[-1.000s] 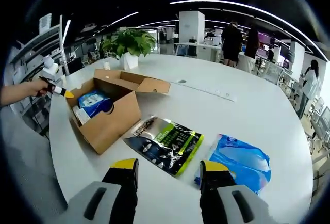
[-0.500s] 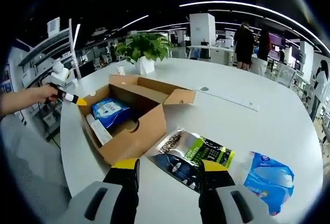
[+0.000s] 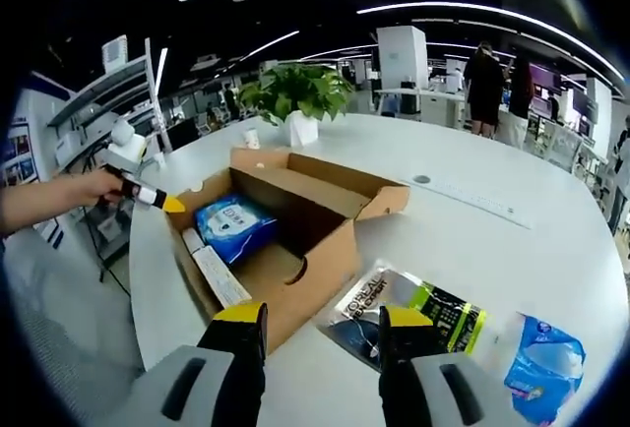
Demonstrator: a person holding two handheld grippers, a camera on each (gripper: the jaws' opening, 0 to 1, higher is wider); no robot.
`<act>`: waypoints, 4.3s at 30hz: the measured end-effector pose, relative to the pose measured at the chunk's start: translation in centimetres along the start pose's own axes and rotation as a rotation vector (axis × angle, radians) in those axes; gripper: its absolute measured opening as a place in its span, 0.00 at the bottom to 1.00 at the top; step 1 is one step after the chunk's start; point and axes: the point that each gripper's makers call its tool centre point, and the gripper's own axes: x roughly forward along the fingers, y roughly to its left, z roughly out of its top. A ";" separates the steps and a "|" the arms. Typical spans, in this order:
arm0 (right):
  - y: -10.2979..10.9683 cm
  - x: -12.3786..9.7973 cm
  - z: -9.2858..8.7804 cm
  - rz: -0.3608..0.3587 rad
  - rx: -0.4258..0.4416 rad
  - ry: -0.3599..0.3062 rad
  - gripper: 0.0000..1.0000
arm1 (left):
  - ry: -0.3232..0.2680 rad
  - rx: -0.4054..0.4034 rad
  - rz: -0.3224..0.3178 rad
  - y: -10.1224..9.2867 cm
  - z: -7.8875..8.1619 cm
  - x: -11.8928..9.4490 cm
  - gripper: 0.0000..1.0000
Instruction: Operate the shoe box by opening the lid, removing the specified soft item, and placing it in the target area until the item is outside and the box remains undamaged.
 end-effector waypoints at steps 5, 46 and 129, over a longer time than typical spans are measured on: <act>0.8 0.9 0.8 0.019 -0.006 -0.001 0.43 | 0.000 -0.001 -0.002 -0.1 0.0 0.0 0.05; 3.5 4.8 3.6 0.073 -0.003 0.012 0.40 | 0.006 0.000 -0.006 -0.2 -0.1 0.1 0.05; 9.2 17.2 2.4 0.202 0.382 0.248 0.12 | 0.016 0.016 -0.008 -0.2 -0.2 0.4 0.06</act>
